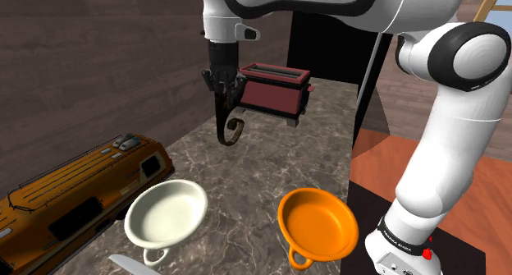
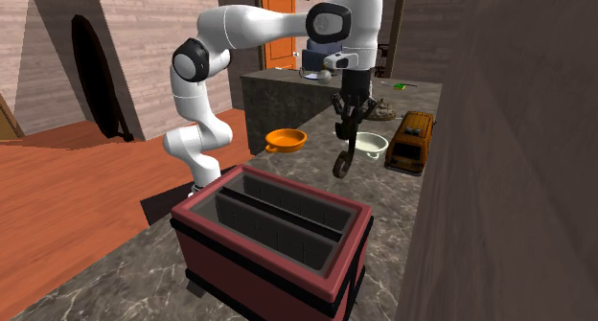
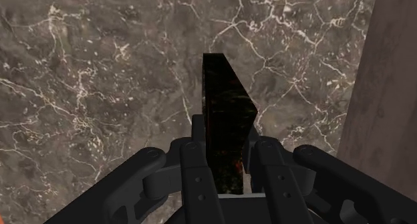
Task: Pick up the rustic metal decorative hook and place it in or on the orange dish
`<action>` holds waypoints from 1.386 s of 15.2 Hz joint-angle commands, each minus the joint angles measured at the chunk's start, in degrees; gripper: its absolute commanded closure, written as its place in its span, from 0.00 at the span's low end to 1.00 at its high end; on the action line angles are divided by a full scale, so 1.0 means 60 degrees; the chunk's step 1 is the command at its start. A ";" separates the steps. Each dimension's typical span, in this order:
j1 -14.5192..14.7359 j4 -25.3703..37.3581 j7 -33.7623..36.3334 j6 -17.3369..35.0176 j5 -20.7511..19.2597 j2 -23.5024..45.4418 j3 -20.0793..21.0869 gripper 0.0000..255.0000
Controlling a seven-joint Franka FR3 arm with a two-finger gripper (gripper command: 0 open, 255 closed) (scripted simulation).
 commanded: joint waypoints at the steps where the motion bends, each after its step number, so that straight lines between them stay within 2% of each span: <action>1: 0.0097 0.0445 0.0070 -0.0327 -0.0125 0.0168 0.0024 1.00; 8: 0.0544 0.2055 0.0309 -0.1488 -0.0602 0.0787 0.0095 1.00; 13: 0.1104 0.3510 0.0507 -0.2457 -0.1115 0.1416 0.0118 1.00; 17: 0.0235 0.1740 0.0388 -0.2048 0.0262 -0.0420 0.0253 1.00; 21: -0.0142 0.0524 0.0132 -0.2011 0.1545 -0.2131 0.0051 1.00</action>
